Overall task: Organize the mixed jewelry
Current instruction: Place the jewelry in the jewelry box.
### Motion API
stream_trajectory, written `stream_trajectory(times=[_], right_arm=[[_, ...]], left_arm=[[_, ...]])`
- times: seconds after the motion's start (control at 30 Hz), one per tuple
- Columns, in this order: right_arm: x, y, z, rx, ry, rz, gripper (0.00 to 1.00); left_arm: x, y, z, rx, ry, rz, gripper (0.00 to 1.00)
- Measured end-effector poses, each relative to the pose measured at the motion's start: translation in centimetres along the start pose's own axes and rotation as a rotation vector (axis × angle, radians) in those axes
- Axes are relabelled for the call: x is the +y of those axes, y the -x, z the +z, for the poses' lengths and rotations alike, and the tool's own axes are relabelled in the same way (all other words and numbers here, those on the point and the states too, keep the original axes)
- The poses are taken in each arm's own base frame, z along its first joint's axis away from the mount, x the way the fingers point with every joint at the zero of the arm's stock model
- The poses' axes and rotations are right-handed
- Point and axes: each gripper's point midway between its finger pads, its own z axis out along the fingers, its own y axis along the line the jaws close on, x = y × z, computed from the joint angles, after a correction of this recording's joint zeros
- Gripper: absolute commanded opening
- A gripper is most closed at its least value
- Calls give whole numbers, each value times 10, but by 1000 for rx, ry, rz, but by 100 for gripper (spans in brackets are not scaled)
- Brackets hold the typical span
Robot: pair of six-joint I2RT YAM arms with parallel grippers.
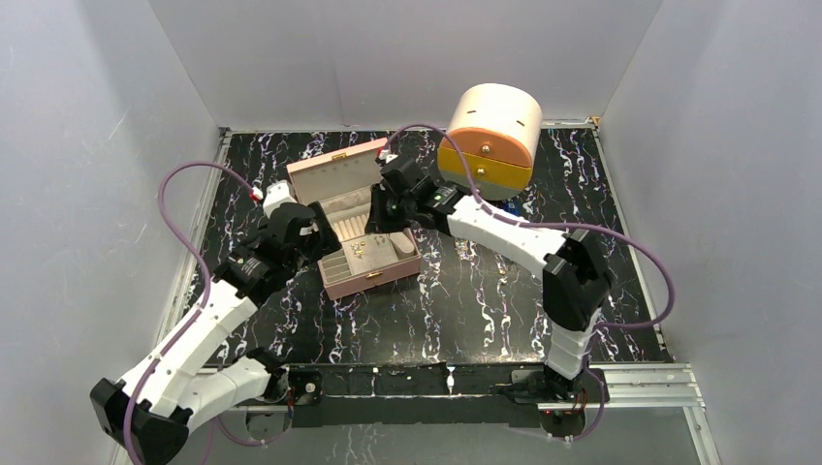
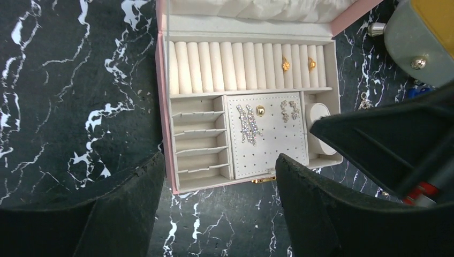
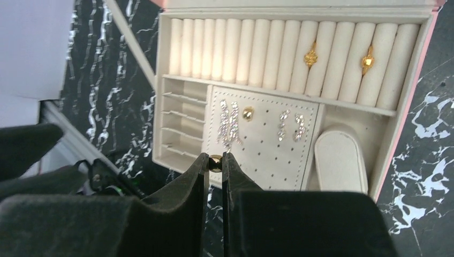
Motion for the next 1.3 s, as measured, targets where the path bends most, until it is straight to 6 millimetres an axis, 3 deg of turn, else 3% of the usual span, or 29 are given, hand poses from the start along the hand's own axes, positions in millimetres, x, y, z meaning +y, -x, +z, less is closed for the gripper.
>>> stream_trajectory(times=[0.13, 0.37, 0.83, 1.3], right_arm=[[-7, -5, 22, 9, -69, -42, 16], [-17, -12, 44, 16, -154, -89, 16], [-42, -7, 62, -12, -301, -123, 16], [-44, -9, 70, 6, -303, -132, 16]], left_arm=[[4, 8, -8, -44, -8, 5, 73], [11, 15, -10, -77, 17, 43, 73], [13, 15, 0, -83, 41, 106, 73], [10, 16, 3, -87, 36, 120, 73]])
